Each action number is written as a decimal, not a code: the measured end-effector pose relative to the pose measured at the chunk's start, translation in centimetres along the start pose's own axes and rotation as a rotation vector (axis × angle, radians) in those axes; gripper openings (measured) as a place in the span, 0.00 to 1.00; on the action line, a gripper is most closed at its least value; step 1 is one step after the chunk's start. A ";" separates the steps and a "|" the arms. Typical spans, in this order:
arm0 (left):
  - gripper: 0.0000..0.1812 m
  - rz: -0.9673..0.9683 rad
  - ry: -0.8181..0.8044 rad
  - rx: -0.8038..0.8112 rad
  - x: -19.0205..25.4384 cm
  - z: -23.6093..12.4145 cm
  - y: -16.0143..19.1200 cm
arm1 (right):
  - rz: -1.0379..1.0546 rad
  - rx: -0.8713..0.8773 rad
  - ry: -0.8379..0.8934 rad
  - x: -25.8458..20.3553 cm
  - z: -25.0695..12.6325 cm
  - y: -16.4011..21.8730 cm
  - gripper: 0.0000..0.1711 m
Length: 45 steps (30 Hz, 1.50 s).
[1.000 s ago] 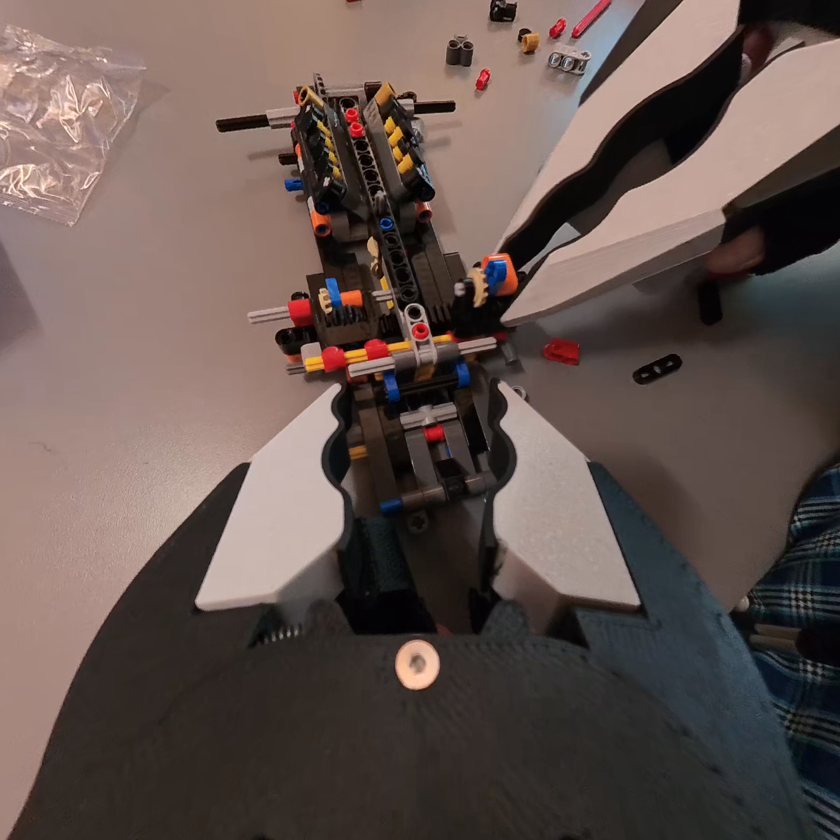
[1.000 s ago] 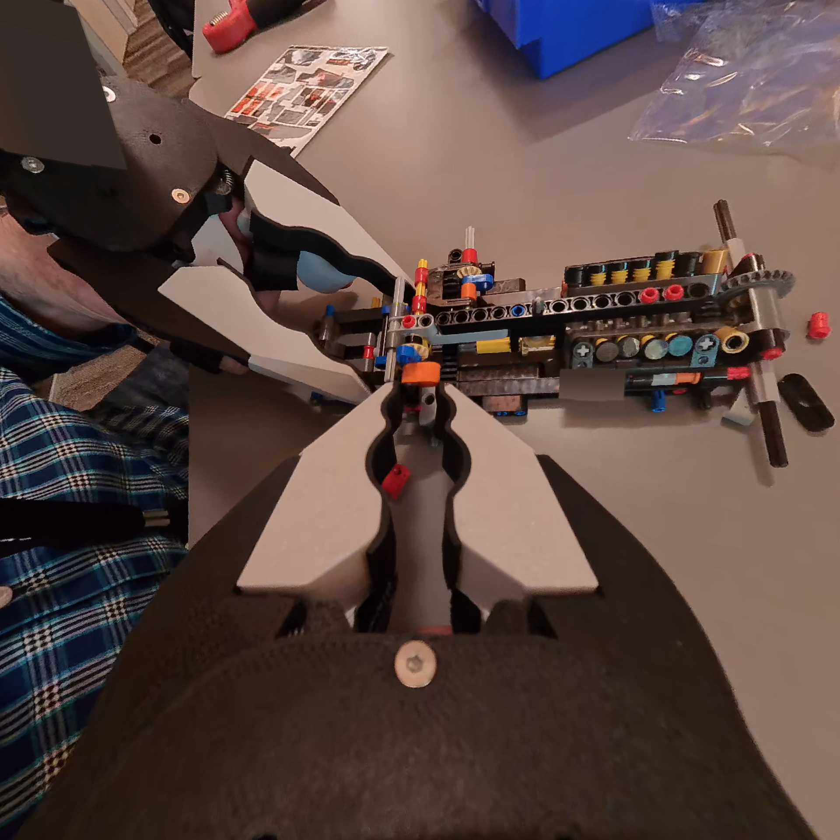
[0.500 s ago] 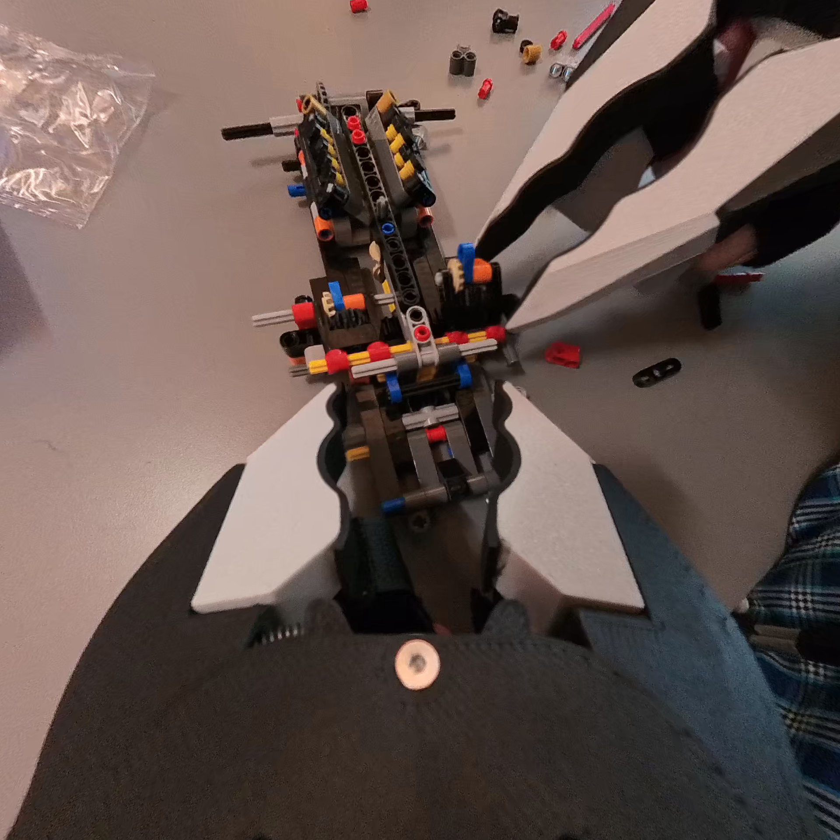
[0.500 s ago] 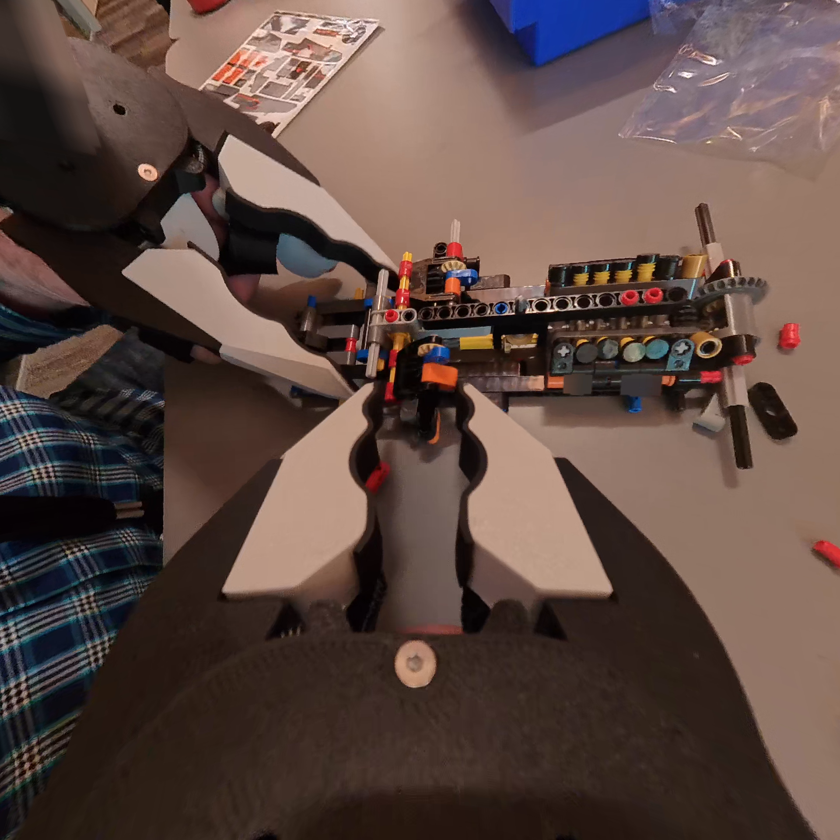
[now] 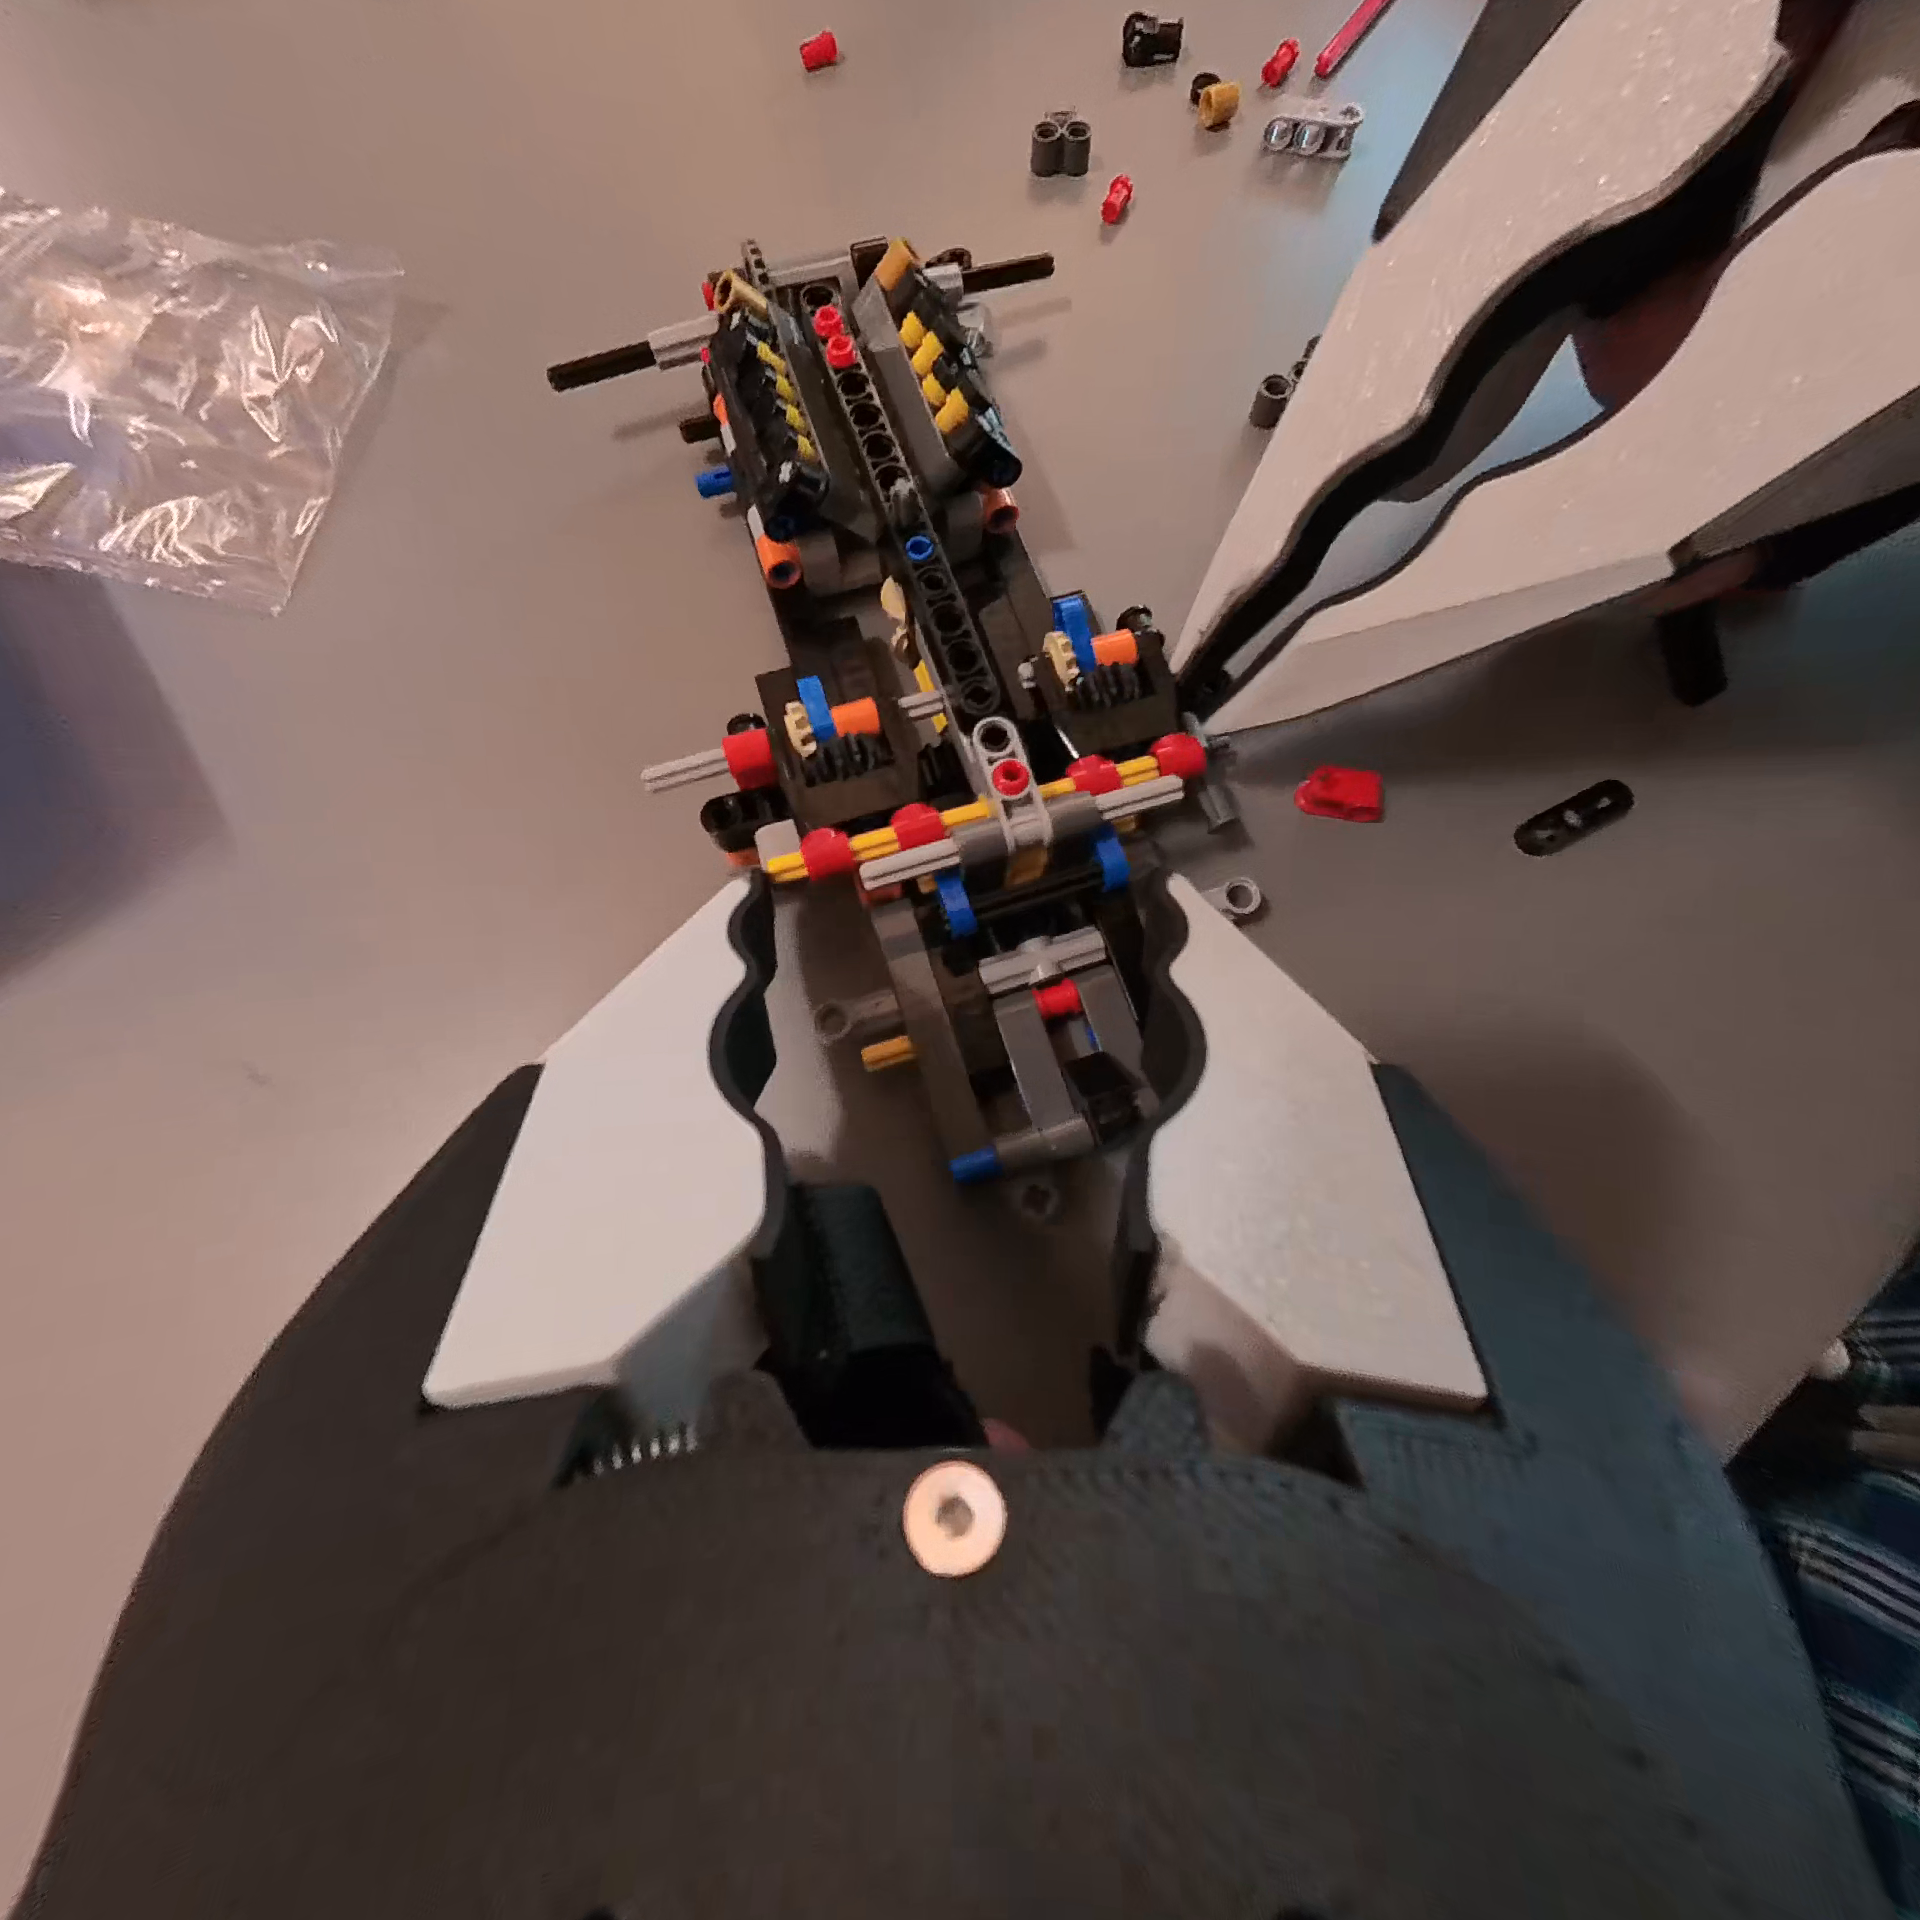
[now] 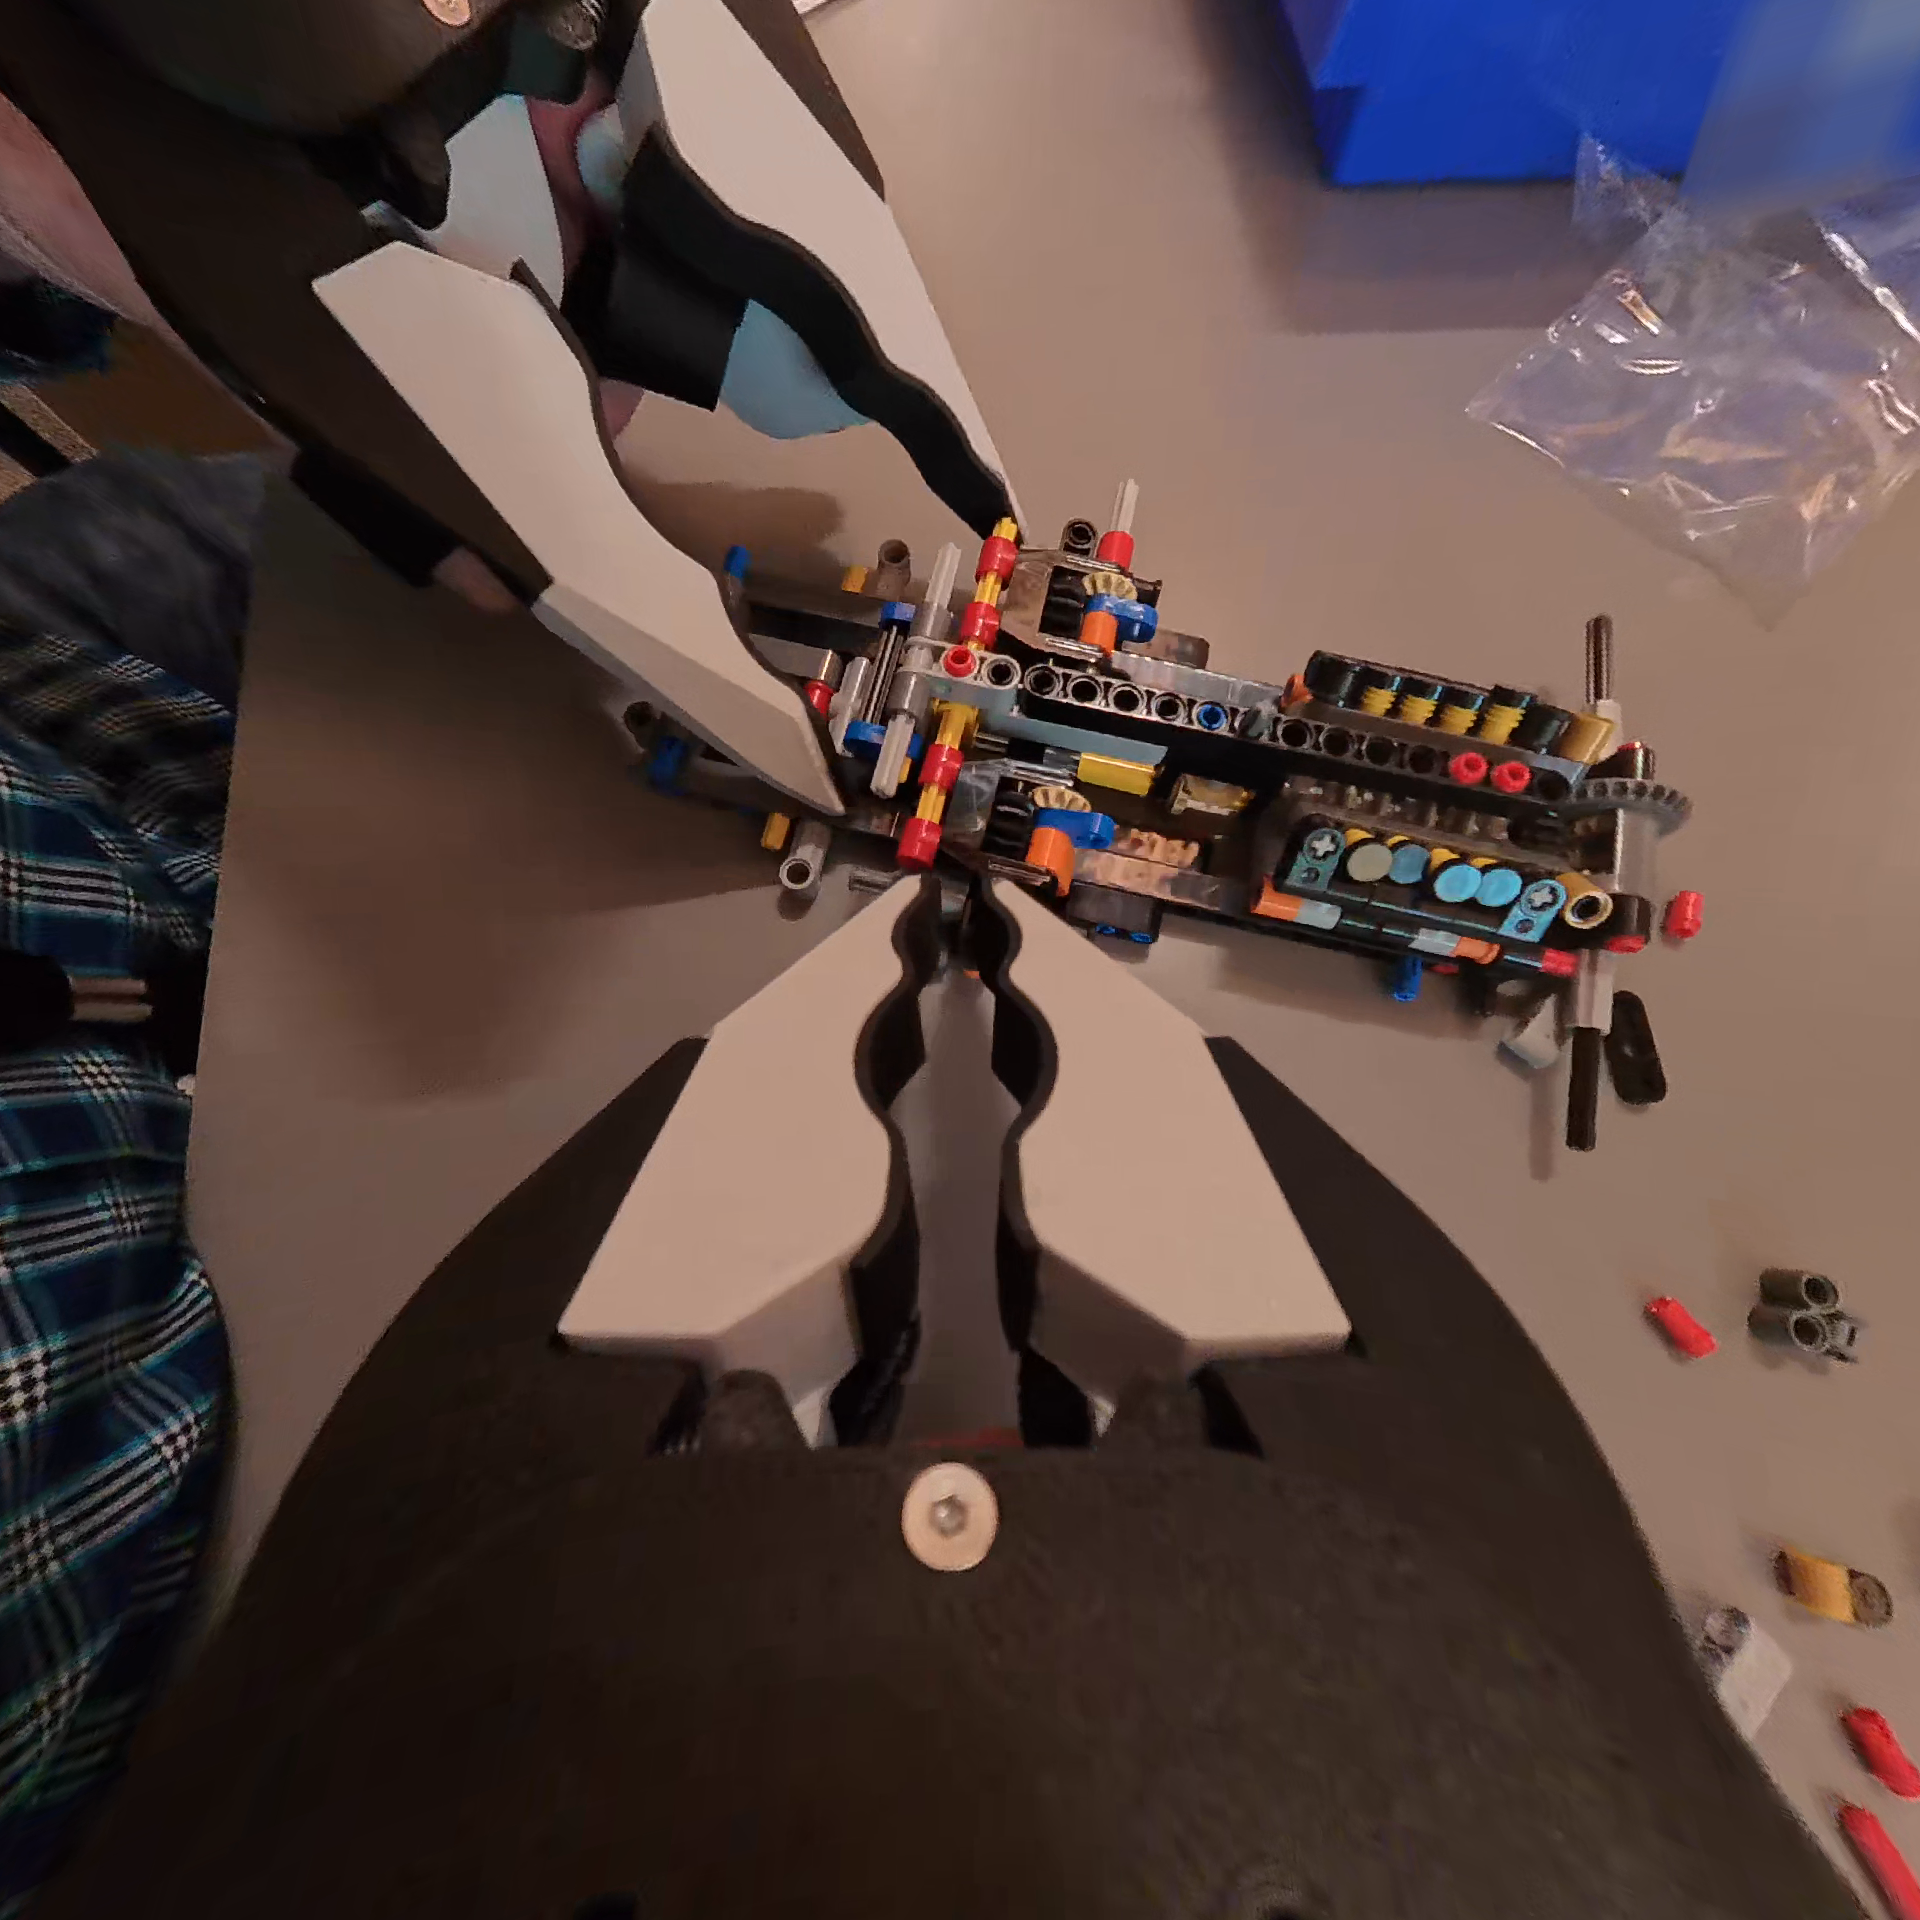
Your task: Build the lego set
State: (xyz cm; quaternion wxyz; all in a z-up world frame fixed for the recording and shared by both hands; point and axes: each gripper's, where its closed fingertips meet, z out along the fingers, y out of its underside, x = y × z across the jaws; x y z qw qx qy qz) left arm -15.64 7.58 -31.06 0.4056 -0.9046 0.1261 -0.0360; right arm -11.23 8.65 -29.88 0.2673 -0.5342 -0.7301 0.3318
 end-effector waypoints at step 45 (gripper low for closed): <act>0.41 0.015 0.009 0.019 0.3 0.8 -0.6 | 0.060 0.065 -0.029 1.3 0.1 -0.5 0.12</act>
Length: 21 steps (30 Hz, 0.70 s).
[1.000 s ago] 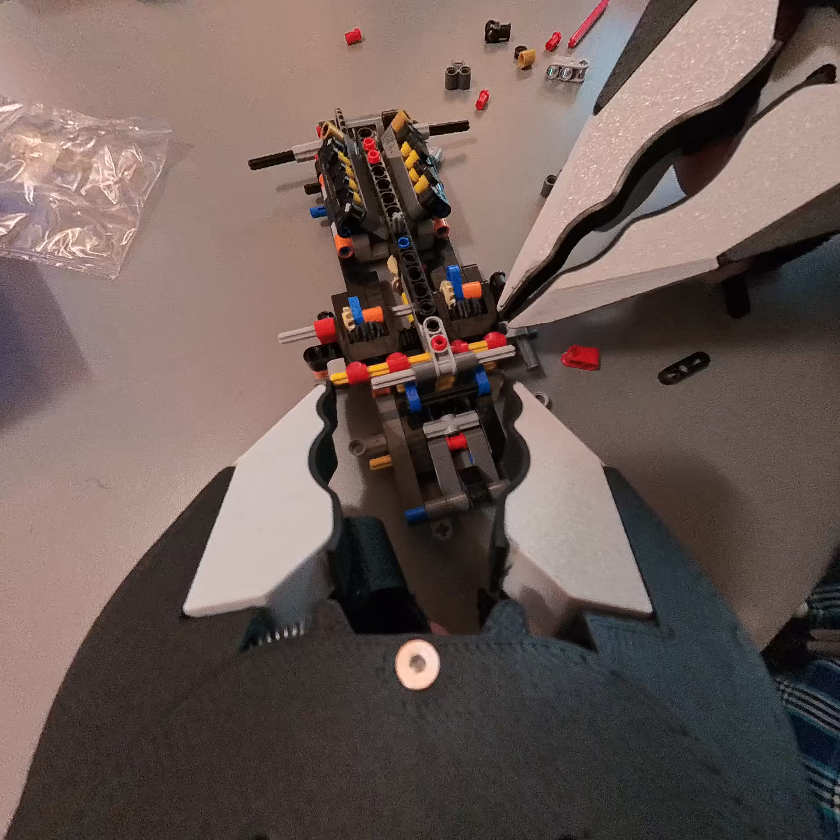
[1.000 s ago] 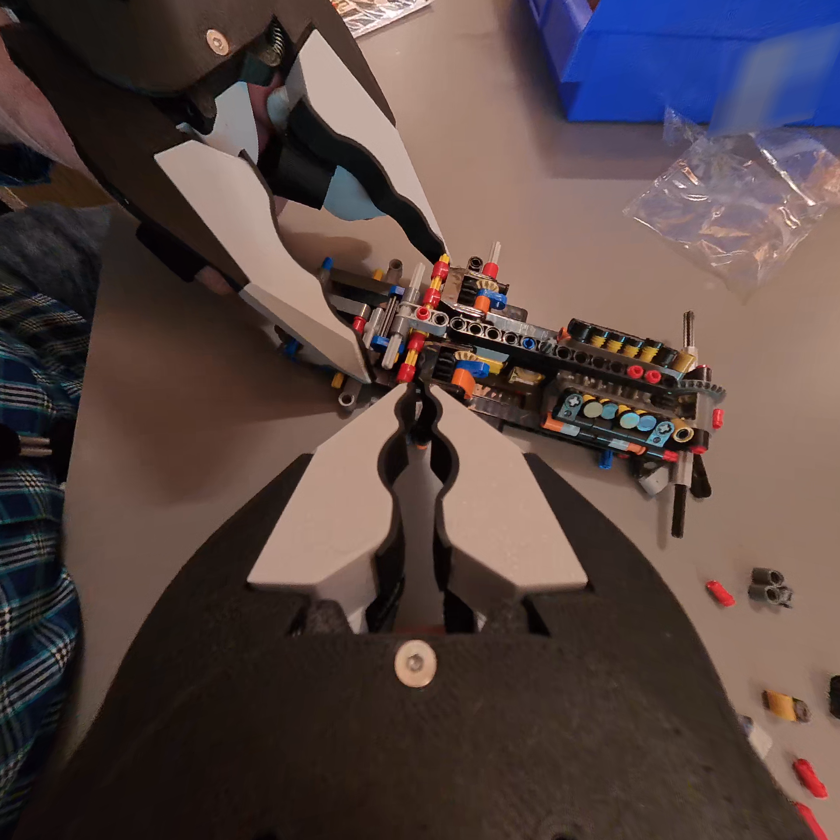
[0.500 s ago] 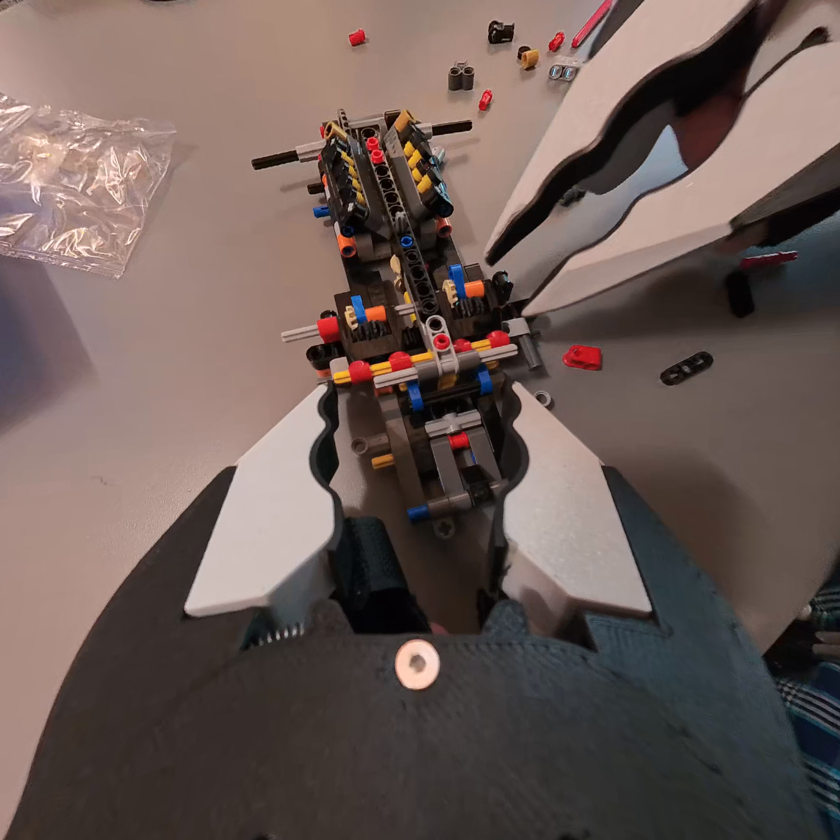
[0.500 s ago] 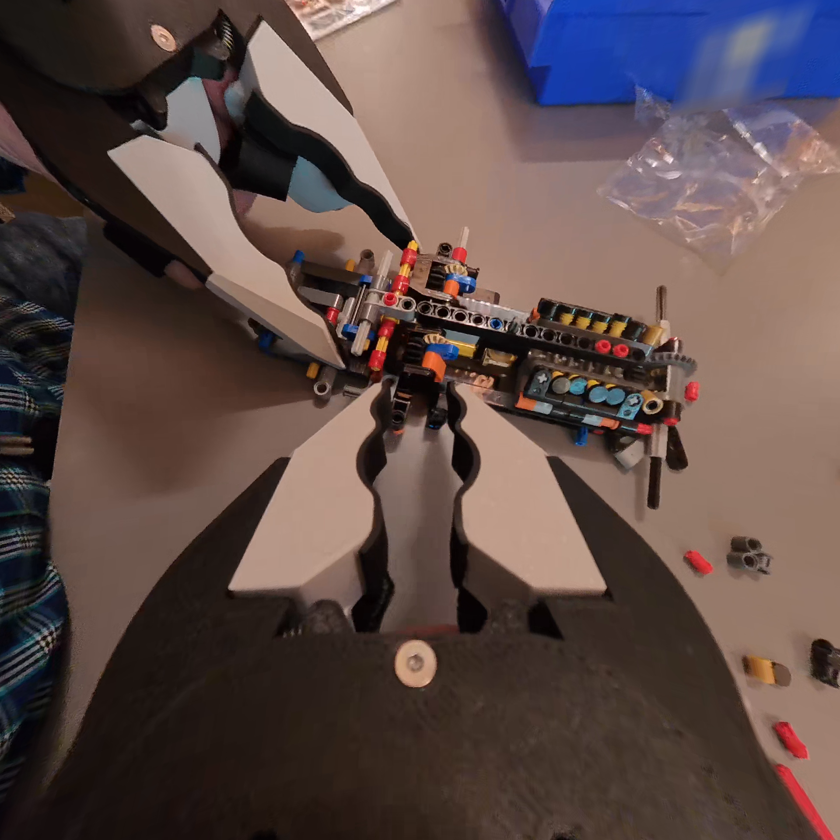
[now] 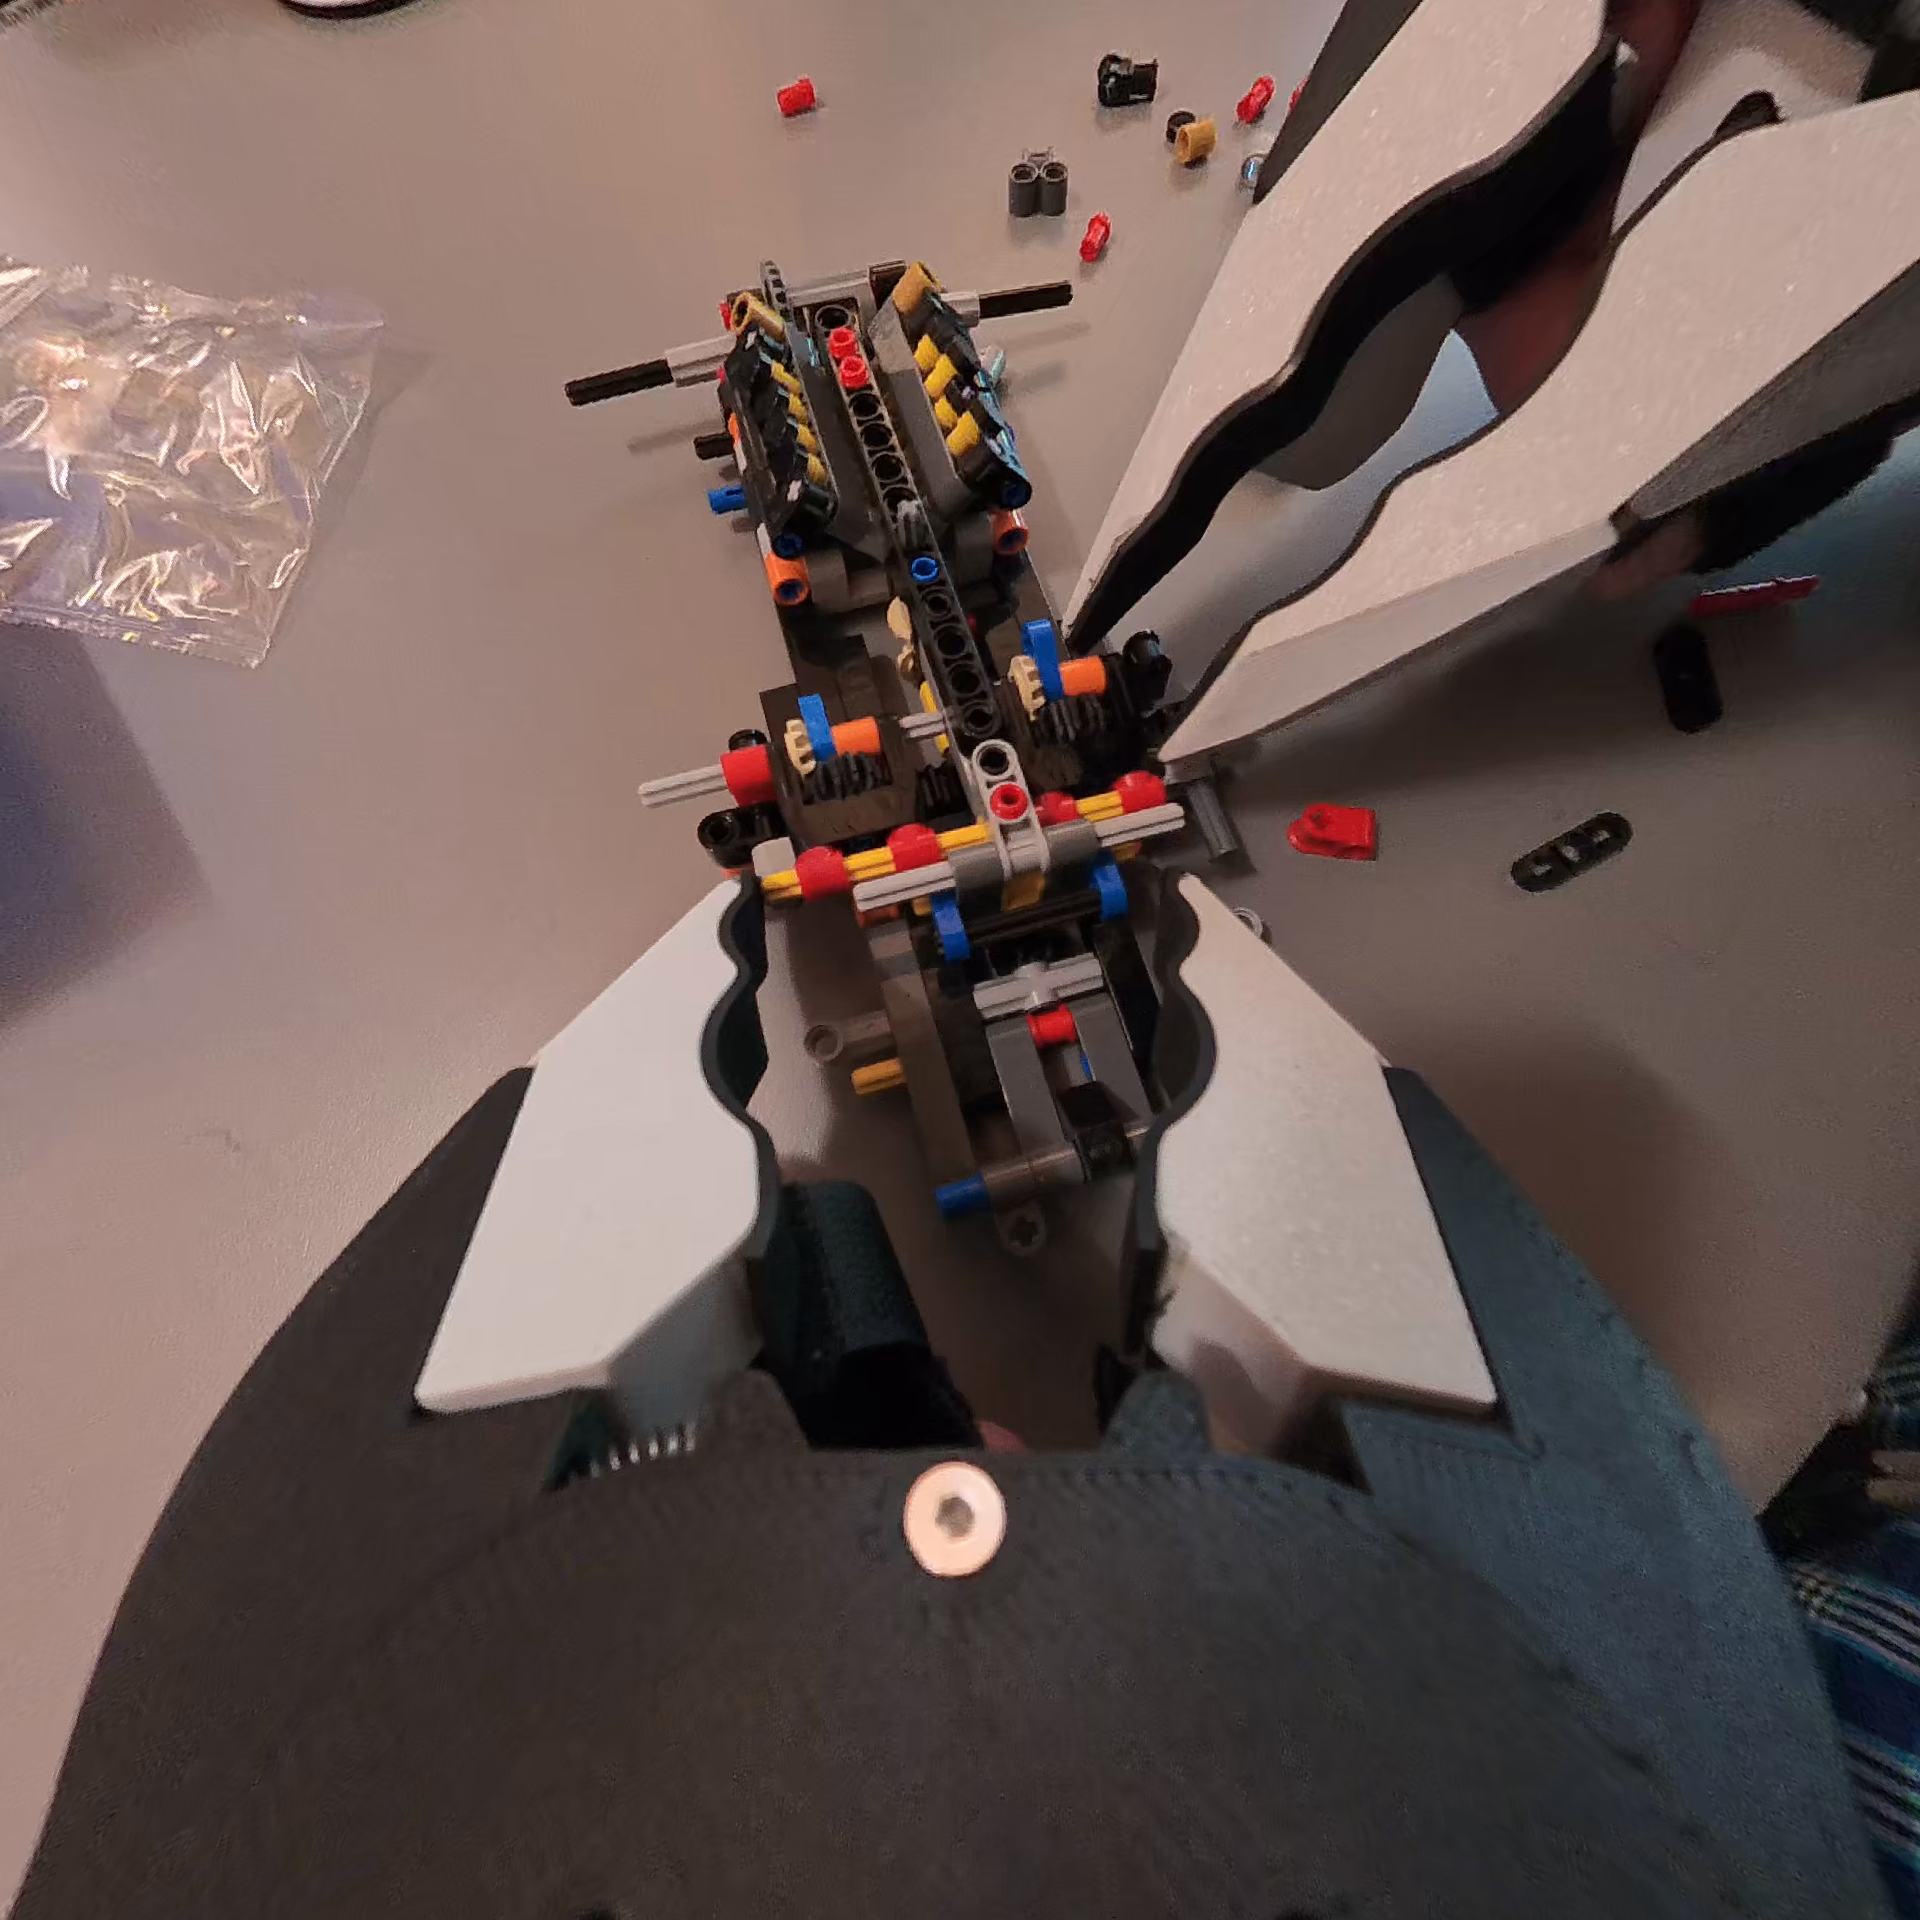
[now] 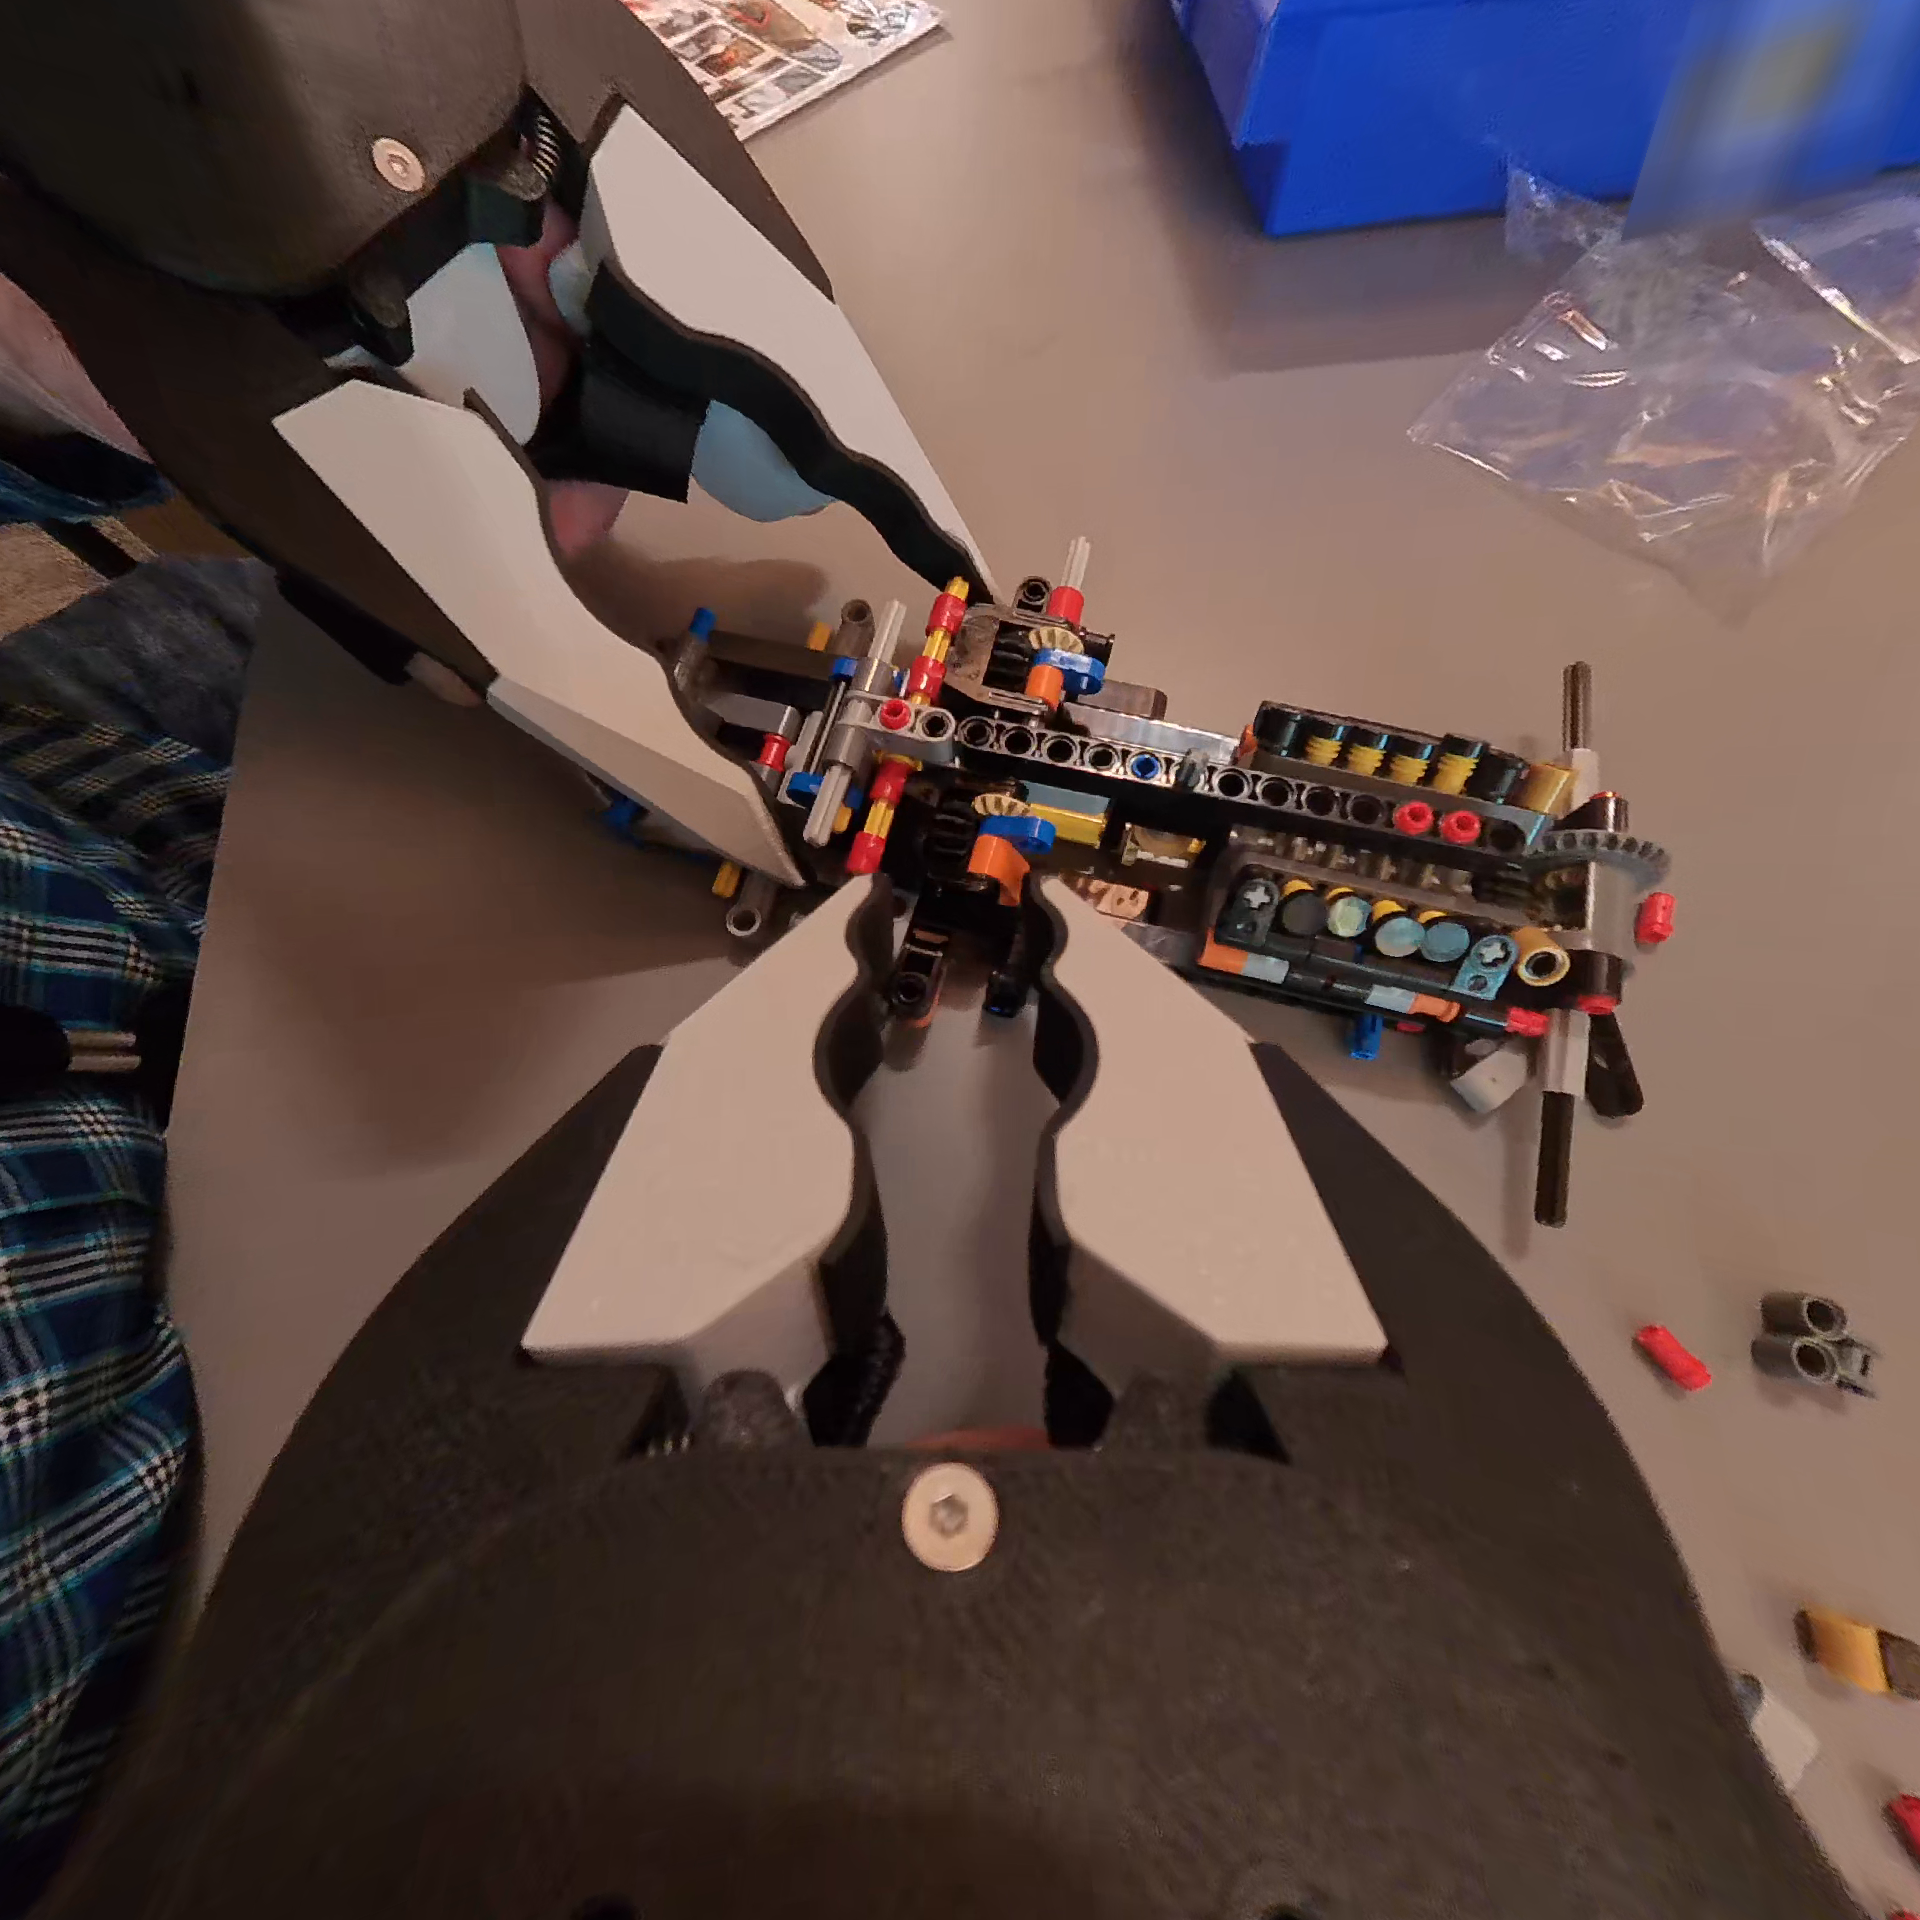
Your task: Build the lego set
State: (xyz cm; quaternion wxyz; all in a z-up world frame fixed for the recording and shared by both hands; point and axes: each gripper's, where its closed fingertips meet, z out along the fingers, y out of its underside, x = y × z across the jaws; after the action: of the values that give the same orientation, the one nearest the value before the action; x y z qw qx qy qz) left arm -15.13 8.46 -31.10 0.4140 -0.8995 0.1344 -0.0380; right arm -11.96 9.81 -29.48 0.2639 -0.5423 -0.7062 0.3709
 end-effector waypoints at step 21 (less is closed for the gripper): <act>0.41 -0.001 -0.018 0.002 -0.2 0.0 -0.1 | -0.011 0.071 -0.118 -0.5 -0.3 -1.0 0.15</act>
State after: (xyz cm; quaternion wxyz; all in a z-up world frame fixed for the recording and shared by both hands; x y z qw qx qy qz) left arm -15.28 8.57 -31.07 0.4159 -0.8995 0.1304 -0.0301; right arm -12.20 9.24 -28.49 0.2430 -0.5057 -0.7099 0.4256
